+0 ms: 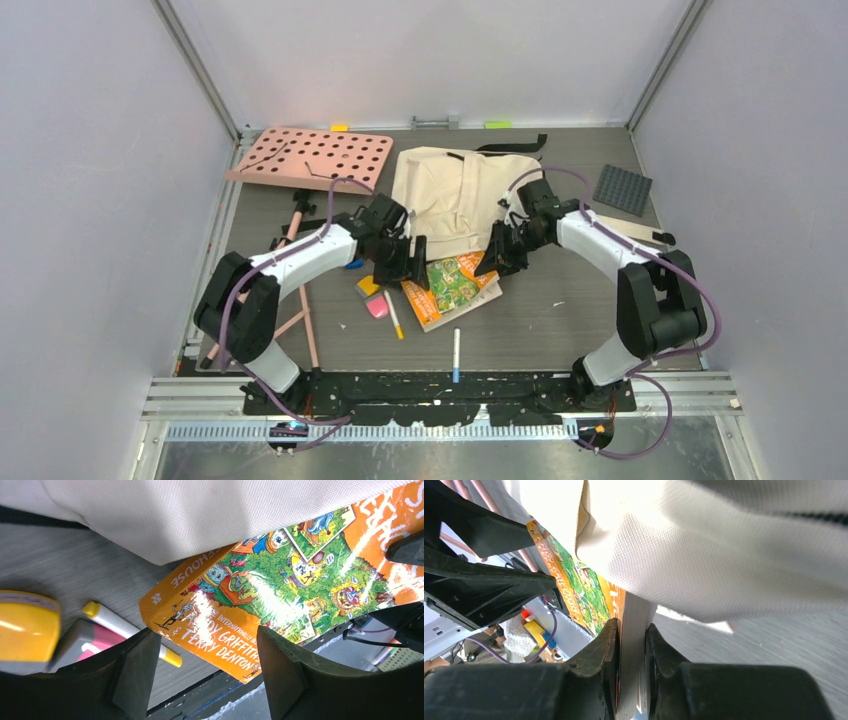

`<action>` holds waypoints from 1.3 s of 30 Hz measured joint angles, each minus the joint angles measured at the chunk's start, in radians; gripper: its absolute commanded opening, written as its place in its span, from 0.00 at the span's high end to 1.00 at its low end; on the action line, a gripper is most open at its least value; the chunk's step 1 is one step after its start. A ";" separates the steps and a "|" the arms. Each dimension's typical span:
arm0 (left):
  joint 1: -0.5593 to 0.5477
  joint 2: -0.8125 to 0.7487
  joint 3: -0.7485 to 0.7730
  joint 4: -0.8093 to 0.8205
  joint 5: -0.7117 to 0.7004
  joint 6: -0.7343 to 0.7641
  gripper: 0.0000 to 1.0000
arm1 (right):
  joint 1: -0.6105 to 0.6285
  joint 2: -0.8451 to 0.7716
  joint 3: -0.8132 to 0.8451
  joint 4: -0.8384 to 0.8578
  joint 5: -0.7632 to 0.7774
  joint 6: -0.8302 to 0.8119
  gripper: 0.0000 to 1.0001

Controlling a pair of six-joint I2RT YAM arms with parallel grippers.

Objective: Pack the student bag
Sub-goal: Pick up the book from the center of the board.

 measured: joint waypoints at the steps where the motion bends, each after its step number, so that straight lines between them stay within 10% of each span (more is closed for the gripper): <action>1: 0.000 0.000 0.031 -0.027 -0.011 0.016 0.28 | -0.001 -0.015 0.018 -0.023 0.008 0.003 0.99; 22: 0.123 -0.266 0.465 -0.243 0.038 0.209 0.10 | -0.005 -0.160 0.521 -0.377 -0.101 -0.085 0.99; 30: 0.132 -0.298 0.576 -0.298 -0.194 0.343 0.08 | 0.017 -0.105 0.660 -0.532 -0.100 -0.200 0.99; 39: 0.139 -0.284 0.452 -0.124 0.182 0.267 0.07 | 0.018 -0.052 0.739 -0.558 -0.179 -0.222 0.99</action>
